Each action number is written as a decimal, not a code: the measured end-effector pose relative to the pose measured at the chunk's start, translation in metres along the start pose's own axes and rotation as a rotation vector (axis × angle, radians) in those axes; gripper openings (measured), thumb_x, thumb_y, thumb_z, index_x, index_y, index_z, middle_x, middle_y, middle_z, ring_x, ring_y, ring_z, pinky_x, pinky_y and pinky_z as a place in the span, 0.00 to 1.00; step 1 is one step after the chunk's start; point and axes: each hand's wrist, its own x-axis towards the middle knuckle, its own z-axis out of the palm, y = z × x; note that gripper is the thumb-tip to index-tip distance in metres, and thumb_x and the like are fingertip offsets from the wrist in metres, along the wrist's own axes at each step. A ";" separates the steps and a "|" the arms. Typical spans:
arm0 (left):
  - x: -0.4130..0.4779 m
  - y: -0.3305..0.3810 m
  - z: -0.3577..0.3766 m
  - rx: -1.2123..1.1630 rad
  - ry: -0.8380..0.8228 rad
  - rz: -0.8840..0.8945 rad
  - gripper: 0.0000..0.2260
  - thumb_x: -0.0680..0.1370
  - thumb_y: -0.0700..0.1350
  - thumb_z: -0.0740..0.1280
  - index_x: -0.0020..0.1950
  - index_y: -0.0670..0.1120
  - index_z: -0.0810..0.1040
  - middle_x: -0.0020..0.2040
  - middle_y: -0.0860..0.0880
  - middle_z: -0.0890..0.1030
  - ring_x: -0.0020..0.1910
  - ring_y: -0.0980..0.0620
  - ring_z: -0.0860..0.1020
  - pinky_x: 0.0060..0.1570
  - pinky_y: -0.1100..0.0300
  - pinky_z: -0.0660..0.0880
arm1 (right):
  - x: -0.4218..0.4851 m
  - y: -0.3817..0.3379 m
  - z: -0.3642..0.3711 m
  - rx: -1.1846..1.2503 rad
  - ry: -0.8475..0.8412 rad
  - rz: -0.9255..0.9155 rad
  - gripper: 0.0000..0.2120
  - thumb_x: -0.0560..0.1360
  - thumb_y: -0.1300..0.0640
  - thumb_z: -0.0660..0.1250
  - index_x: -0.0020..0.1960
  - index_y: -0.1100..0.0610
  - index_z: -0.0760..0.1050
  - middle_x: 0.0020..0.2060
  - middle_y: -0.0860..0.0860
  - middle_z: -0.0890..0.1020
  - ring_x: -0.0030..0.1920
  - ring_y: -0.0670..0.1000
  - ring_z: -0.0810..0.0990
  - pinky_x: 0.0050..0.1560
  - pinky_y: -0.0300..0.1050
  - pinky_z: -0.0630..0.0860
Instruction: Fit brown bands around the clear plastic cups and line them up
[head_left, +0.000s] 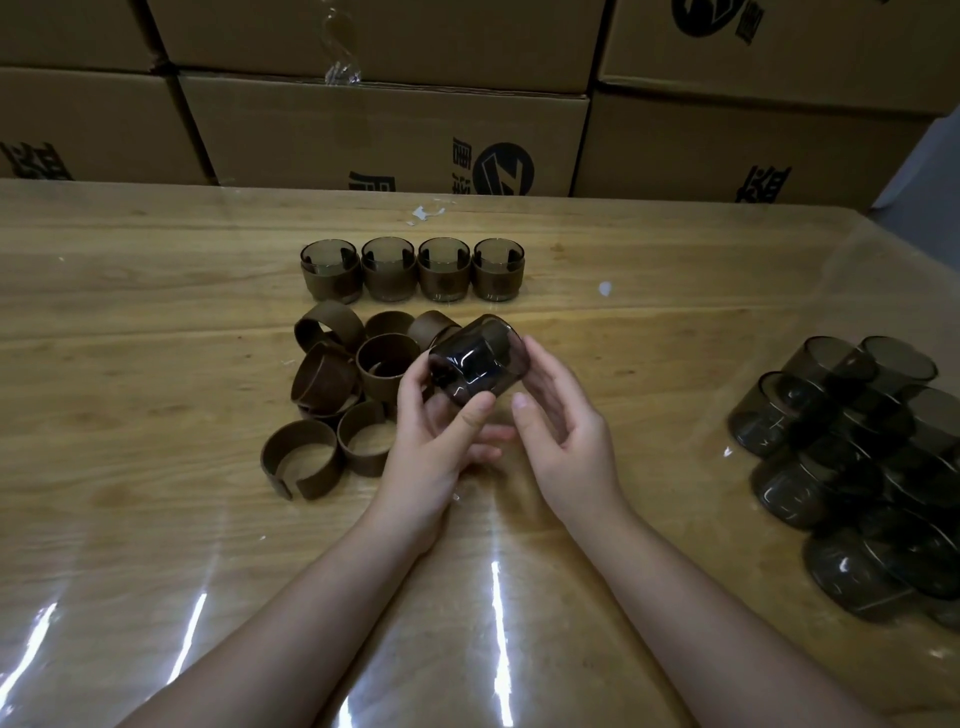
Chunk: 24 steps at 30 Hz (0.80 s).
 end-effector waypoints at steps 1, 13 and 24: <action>0.000 0.000 0.000 0.000 0.003 0.000 0.27 0.71 0.44 0.67 0.68 0.54 0.63 0.53 0.47 0.82 0.37 0.50 0.83 0.34 0.63 0.78 | 0.000 0.001 0.000 0.010 -0.005 -0.010 0.23 0.77 0.62 0.61 0.68 0.44 0.66 0.66 0.45 0.75 0.68 0.44 0.72 0.68 0.42 0.68; 0.001 0.001 -0.002 -0.027 0.017 -0.057 0.22 0.71 0.53 0.68 0.64 0.52 0.72 0.48 0.50 0.84 0.34 0.54 0.81 0.33 0.63 0.77 | 0.002 0.006 0.000 0.017 -0.125 0.003 0.27 0.77 0.61 0.62 0.71 0.42 0.61 0.70 0.44 0.71 0.72 0.44 0.68 0.69 0.38 0.66; -0.003 0.006 0.002 0.020 0.031 -0.093 0.27 0.71 0.55 0.64 0.68 0.45 0.69 0.45 0.47 0.85 0.30 0.53 0.81 0.29 0.64 0.76 | 0.002 0.004 -0.001 -0.052 -0.134 -0.004 0.28 0.77 0.59 0.63 0.71 0.38 0.59 0.71 0.49 0.71 0.72 0.44 0.68 0.71 0.46 0.67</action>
